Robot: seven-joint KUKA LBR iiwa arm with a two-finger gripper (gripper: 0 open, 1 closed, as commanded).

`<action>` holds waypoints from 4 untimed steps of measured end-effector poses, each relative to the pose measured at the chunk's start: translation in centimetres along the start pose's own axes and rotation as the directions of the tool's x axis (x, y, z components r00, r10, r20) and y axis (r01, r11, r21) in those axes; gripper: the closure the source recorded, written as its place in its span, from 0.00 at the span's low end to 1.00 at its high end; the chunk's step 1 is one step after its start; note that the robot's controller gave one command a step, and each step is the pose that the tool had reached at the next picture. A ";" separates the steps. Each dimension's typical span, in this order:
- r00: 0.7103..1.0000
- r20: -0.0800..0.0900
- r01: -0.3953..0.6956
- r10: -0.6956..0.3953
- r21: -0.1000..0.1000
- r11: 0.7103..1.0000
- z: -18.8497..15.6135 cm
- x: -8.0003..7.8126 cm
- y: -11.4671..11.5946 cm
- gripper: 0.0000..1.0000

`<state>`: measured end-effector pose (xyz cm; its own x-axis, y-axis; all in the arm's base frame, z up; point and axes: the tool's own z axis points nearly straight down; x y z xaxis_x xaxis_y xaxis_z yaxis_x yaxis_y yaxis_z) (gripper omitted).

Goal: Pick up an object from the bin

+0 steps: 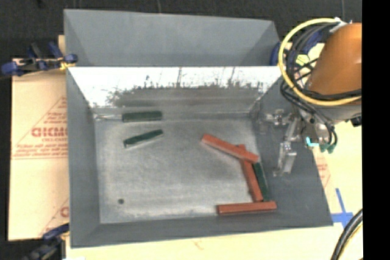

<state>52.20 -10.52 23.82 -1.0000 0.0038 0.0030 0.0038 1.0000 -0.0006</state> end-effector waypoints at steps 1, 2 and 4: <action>1.000 0.007 0.003 -0.003 0.001 1.000 -0.4 -0.2 0.0 0.00; 0.998 0.015 -0.058 0.058 0.000 0.998 3.8 -1.6 1.4 0.00; 0.978 0.014 -0.206 0.206 -0.002 0.979 16.5 -1.9 0.8 1.00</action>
Offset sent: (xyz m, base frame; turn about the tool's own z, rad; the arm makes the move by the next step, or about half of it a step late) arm 0.0289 0.0327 -0.0988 0.1339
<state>54.08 -9.74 7.32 -0.9777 0.2098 -0.0114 0.2098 0.9777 0.0010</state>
